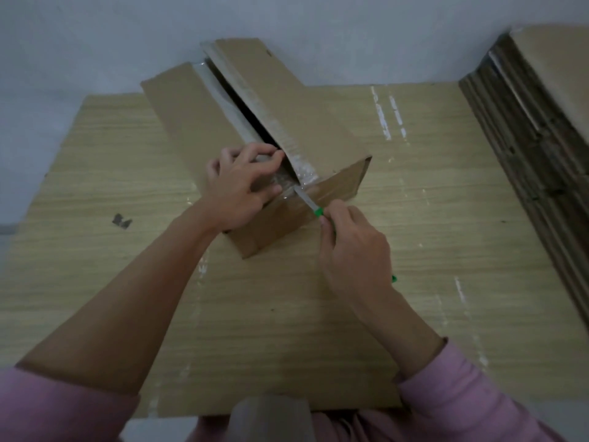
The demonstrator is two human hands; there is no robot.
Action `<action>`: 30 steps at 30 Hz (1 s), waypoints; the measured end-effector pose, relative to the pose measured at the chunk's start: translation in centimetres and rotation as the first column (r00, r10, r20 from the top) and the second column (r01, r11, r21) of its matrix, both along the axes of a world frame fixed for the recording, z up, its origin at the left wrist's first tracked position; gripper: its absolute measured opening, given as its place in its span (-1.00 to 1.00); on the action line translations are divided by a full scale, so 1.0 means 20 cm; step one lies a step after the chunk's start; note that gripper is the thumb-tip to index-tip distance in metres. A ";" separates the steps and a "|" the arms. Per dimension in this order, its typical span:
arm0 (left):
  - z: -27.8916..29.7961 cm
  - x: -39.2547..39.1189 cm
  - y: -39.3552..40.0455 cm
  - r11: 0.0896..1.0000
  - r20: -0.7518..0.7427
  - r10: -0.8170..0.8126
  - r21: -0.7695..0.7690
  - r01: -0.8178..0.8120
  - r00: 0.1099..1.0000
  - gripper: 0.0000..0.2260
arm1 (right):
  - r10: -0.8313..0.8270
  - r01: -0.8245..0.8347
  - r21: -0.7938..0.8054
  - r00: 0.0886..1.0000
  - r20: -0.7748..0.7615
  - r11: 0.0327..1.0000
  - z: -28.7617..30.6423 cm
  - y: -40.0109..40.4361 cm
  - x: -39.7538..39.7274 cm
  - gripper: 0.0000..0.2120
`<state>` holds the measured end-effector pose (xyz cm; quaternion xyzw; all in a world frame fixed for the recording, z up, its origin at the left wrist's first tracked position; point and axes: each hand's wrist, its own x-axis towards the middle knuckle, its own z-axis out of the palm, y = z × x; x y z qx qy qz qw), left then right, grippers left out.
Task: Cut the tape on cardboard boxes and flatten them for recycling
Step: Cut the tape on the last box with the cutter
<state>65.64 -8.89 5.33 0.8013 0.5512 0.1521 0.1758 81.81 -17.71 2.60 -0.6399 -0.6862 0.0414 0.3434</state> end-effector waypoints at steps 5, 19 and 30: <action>0.01 0.01 -0.01 1.000 -0.018 -0.001 0.002 0.001 1.000 -0.63 | -0.109 0.122 -0.081 0.983 0.145 0.989 0.05 0.02 -0.06 -0.82; -0.01 0.01 0.00 1.000 -0.035 0.007 0.023 -0.006 0.999 -0.62 | -0.132 0.165 -0.123 0.962 0.239 0.979 0.09 0.01 -0.08 -0.86; 0.02 0.02 0.01 1.000 -0.050 0.022 -0.001 -0.022 0.999 -0.64 | -0.093 0.108 -0.076 0.979 0.180 0.991 0.07 0.10 -0.07 -0.77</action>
